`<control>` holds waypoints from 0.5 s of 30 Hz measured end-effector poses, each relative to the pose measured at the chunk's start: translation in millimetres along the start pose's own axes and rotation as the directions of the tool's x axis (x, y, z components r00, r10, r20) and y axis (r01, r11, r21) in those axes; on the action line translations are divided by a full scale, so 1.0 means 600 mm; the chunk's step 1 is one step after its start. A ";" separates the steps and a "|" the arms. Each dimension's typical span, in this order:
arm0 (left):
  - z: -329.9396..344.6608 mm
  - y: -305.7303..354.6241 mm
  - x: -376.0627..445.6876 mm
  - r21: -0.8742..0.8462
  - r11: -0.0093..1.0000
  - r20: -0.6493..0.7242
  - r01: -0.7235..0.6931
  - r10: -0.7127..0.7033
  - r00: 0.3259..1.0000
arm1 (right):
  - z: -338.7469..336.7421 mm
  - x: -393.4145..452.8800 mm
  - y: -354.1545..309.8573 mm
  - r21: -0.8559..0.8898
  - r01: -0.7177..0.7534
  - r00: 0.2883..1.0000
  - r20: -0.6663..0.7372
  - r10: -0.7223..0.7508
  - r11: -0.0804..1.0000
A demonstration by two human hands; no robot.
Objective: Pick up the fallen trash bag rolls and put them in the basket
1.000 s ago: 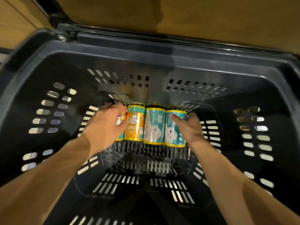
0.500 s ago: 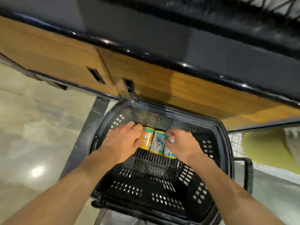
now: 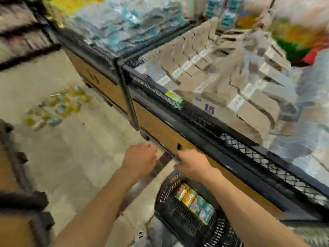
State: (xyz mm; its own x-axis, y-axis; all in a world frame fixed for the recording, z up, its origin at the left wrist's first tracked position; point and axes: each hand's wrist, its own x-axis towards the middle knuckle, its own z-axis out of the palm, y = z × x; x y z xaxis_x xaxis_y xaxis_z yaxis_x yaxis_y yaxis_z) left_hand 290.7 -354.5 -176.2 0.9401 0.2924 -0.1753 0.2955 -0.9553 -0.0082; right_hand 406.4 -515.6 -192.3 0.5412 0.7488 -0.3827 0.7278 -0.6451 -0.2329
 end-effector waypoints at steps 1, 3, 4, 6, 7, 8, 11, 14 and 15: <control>-0.022 -0.029 -0.024 0.025 0.999 -0.016 0.032 -0.032 0.999 | -0.022 0.004 -0.033 -0.027 0.046 0.999 -0.003 -0.046 0.999; -0.057 -0.089 -0.073 0.073 0.993 -0.021 0.090 -0.089 0.996 | -0.059 0.015 -0.094 -0.043 0.121 0.993 -0.004 -0.121 0.992; -0.073 -0.122 -0.095 0.083 0.987 -0.020 0.138 -0.137 0.990 | -0.074 0.024 -0.125 -0.046 0.147 0.989 0.001 -0.147 0.988; -0.103 -0.188 -0.147 0.058 0.963 -0.016 0.262 -0.261 0.965 | -0.098 0.039 -0.192 -0.062 0.207 0.978 0.014 -0.207 0.976; -0.114 -0.220 -0.175 0.022 0.945 -0.008 0.327 -0.326 0.945 | -0.107 0.046 -0.227 -0.062 0.235 0.972 0.013 -0.234 0.970; -0.117 -0.250 -0.203 -0.021 0.921 -0.006 0.389 -0.389 0.921 | -0.115 0.053 -0.262 -0.054 0.256 0.966 -0.003 -0.257 0.965; -0.104 -0.329 -0.280 -0.107 0.861 -0.012 0.498 -0.502 0.865 | -0.132 0.075 -0.356 -0.005 0.341 0.935 -0.102 -0.340 0.940; -0.089 -0.390 -0.342 -0.046 0.840 -0.067 0.541 -0.543 0.837 | -0.148 0.097 -0.443 -0.039 0.408 0.905 -0.113 -0.409 0.912; -0.087 -0.410 -0.354 -0.025 0.836 -0.077 0.549 -0.549 0.832 | -0.154 0.108 -0.471 -0.064 0.426 0.896 -0.111 -0.431 0.902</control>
State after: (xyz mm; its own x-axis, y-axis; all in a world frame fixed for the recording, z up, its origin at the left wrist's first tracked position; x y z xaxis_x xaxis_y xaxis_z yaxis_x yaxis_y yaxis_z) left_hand 27.1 -179.4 -85.3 0.6333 0.7711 -0.0656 0.7671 -0.6367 -0.0781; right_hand 274.8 -270.5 -68.8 0.2181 0.9654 -0.1432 0.9141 -0.2535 -0.3164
